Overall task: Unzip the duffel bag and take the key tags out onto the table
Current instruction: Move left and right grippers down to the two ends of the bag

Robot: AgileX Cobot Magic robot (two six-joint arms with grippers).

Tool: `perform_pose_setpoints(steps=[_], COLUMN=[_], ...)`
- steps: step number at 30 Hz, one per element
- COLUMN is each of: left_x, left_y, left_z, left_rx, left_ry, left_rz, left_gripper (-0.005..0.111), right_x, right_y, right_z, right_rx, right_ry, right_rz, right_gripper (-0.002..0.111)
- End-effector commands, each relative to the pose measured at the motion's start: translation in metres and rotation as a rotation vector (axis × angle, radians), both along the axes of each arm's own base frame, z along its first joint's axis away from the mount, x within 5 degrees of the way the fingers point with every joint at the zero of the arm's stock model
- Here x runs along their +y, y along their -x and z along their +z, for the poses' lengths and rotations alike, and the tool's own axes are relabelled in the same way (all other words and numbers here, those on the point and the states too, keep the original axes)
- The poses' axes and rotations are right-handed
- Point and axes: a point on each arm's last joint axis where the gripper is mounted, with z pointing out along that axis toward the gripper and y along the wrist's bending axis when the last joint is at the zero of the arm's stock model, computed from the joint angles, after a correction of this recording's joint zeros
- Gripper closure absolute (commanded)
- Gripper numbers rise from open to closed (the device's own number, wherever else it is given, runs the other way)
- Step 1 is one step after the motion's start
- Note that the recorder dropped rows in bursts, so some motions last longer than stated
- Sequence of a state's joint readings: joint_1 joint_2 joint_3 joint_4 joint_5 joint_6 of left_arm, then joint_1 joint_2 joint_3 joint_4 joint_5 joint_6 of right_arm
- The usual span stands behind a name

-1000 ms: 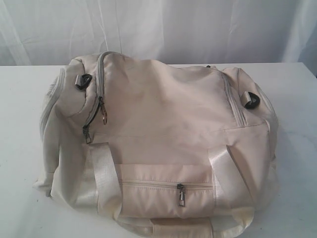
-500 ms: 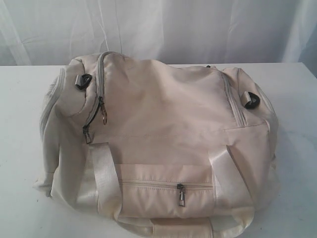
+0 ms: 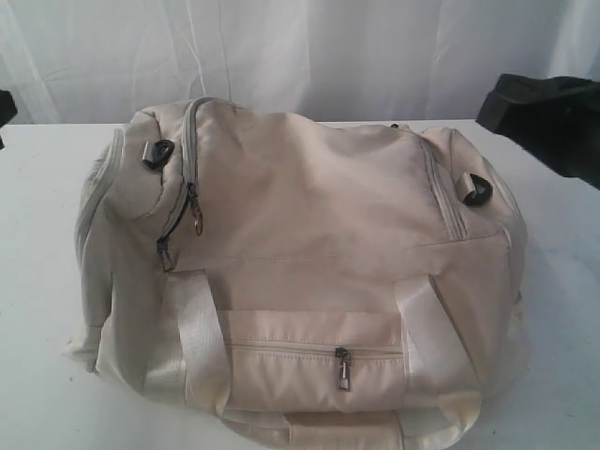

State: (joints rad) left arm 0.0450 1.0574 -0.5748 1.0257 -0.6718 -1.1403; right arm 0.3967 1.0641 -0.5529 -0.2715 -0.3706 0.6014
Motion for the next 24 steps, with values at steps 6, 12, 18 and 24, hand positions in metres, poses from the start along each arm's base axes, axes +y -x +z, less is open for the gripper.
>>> perform_pose_setpoints(steps=[6, 12, 18, 24], left_x=[-0.009, -0.017, -0.018, -0.017], left_y=[-0.018, -0.018, -0.02, -0.02], left_z=[-0.019, -0.024, -0.029, -0.03], left_rx=[0.06, 0.07, 0.118, 0.122], left_ry=[0.053, 0.063, 0.087, 0.088], left_rz=[-0.108, -0.209, -0.222, -0.215], left_gripper=[0.056, 0.055, 0.036, 0.031], right_x=[0.007, 0.019, 0.024, 0.027], right_y=[-0.008, -0.008, -0.017, -0.026], right_z=[-0.026, -0.033, -0.032, -0.039], right_rx=[0.102, 0.073, 0.073, 0.111], right_ry=[0.225, 0.378, 0.391, 0.4], right_rz=[0.044, 0.135, 0.135, 0.133], right_gripper=[0.106, 0.091, 0.052, 0.025])
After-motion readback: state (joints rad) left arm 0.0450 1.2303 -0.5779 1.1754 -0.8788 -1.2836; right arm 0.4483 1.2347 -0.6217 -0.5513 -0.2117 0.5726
